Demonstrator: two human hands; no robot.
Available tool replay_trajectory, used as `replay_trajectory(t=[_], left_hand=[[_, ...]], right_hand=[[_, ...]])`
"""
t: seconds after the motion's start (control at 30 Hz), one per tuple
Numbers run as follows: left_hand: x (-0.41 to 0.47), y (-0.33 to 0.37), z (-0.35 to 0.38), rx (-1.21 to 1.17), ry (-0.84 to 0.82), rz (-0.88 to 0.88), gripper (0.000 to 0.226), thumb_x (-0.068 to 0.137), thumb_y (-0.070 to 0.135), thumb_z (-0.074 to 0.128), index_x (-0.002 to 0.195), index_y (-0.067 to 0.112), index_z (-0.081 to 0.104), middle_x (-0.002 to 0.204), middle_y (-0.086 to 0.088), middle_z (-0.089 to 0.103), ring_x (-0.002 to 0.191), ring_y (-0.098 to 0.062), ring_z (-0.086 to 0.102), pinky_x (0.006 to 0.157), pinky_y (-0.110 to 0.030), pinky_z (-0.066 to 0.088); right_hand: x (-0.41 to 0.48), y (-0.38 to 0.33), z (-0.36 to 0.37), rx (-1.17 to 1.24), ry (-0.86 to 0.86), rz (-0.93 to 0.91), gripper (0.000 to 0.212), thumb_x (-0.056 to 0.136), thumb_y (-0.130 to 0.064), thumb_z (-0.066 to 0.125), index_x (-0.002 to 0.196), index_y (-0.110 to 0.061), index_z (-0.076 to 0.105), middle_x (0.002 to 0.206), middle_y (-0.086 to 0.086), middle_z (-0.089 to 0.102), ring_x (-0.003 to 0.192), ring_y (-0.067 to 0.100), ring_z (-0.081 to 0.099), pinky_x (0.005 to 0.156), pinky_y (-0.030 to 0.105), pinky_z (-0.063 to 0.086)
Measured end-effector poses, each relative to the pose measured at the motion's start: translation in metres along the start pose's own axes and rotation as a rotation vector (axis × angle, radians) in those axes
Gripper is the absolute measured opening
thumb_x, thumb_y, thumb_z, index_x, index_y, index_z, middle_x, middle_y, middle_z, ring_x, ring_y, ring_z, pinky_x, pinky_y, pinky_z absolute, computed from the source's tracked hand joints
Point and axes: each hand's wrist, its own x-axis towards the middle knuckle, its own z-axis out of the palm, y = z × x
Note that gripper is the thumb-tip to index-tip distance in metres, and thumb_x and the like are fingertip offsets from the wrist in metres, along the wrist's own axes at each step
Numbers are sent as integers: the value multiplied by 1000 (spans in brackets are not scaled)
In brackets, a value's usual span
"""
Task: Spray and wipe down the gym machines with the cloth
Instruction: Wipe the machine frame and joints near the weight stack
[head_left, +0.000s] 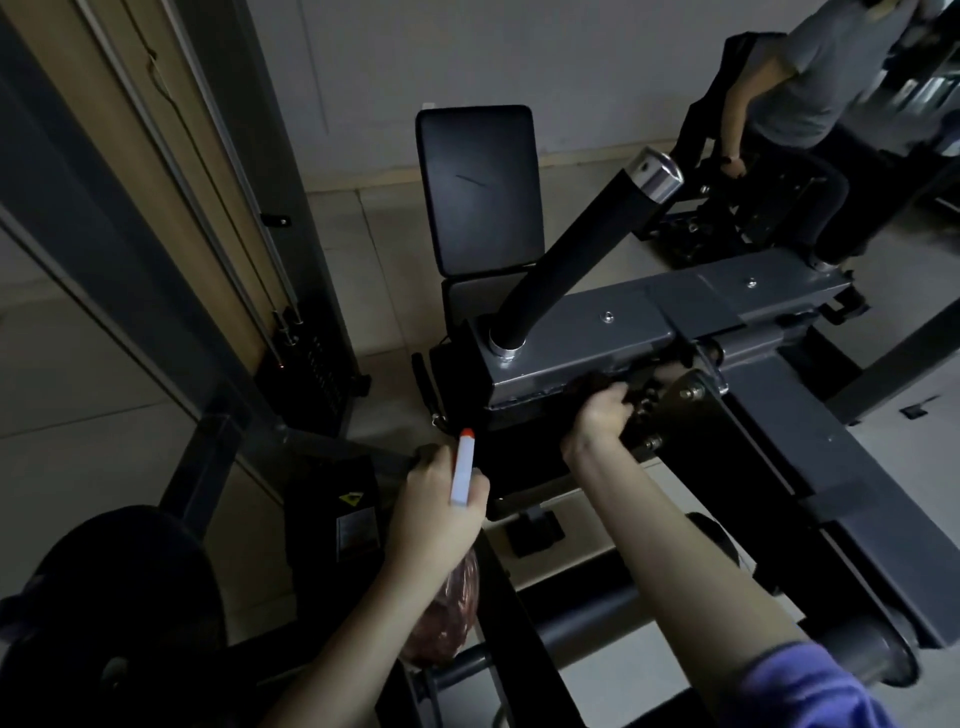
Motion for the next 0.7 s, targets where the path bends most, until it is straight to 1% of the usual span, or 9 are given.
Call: replay_trajectory(t=[0.07, 0.17, 0.27, 0.33, 0.4, 0.5, 0.53, 0.63, 0.7], left_hand=[[0, 5, 2, -23, -9, -12, 13, 86, 13, 55, 77, 4, 53, 67, -9, 55, 55, -22, 55, 51, -37, 47], [-1, 11, 7, -54, -39, -45, 14, 86, 13, 55, 77, 3, 53, 63, -9, 55, 52, -24, 54, 47, -35, 43], [-2, 14, 10, -60, -34, -32, 16, 85, 13, 55, 74, 4, 50, 60, -6, 51, 51, -23, 51, 46, -28, 36], [-2, 16, 10, -57, -35, -15, 15, 85, 13, 56, 74, 4, 50, 61, -7, 52, 53, -25, 53, 47, -31, 39], [-3, 15, 8, -43, -34, 0, 14, 85, 13, 56, 76, 4, 52, 64, -10, 55, 54, -26, 55, 48, -34, 43], [-8, 10, 4, -35, -25, 11, 13, 85, 14, 56, 76, 5, 53, 64, -9, 53, 52, -24, 53, 46, -32, 42], [-9, 7, 3, -36, -24, 7, 13, 85, 14, 55, 76, 5, 53, 63, -8, 53, 53, -23, 54, 47, -33, 44], [-9, 3, 3, -38, -19, -23, 12, 85, 16, 55, 79, 6, 54, 66, -8, 56, 58, -25, 58, 54, -40, 51], [-9, 4, 3, -34, -29, -42, 12, 85, 16, 55, 81, 5, 55, 67, -8, 57, 60, -25, 58, 57, -41, 51]], right_hand=[[-16, 5, 5, -49, 20, -69, 48, 102, -32, 30, 140, -3, 31, 139, 21, 43, 123, 34, 46, 103, 37, 38], [-16, 6, 6, -126, 15, -104, 50, 102, -33, 30, 141, -2, 29, 141, 20, 41, 126, 34, 44, 104, 34, 34], [1, -6, 0, -135, 100, -60, 52, 102, -34, 30, 142, -1, 33, 141, 20, 43, 126, 35, 44, 101, 33, 35], [10, -11, -3, -68, 124, 1, 51, 101, -35, 31, 135, 1, 43, 136, 20, 49, 122, 34, 48, 93, 29, 37], [14, -13, -4, -29, 113, 29, 49, 102, -34, 31, 132, 1, 47, 135, 19, 50, 121, 32, 49, 89, 27, 36], [3, -5, 1, -56, 92, -37, 51, 102, -35, 31, 141, -2, 35, 140, 20, 44, 125, 34, 45, 99, 30, 35], [-8, 1, 3, -98, 67, -90, 52, 102, -34, 31, 144, -4, 29, 143, 19, 40, 128, 33, 43, 101, 29, 33], [-31, 26, 9, -173, -28, -251, 52, 102, -28, 31, 148, -8, 18, 149, 14, 32, 134, 27, 36, 97, 13, 25], [-31, 26, 11, -178, 6, -263, 51, 102, -29, 31, 148, -10, 20, 146, 15, 36, 132, 30, 39, 97, 18, 29]])
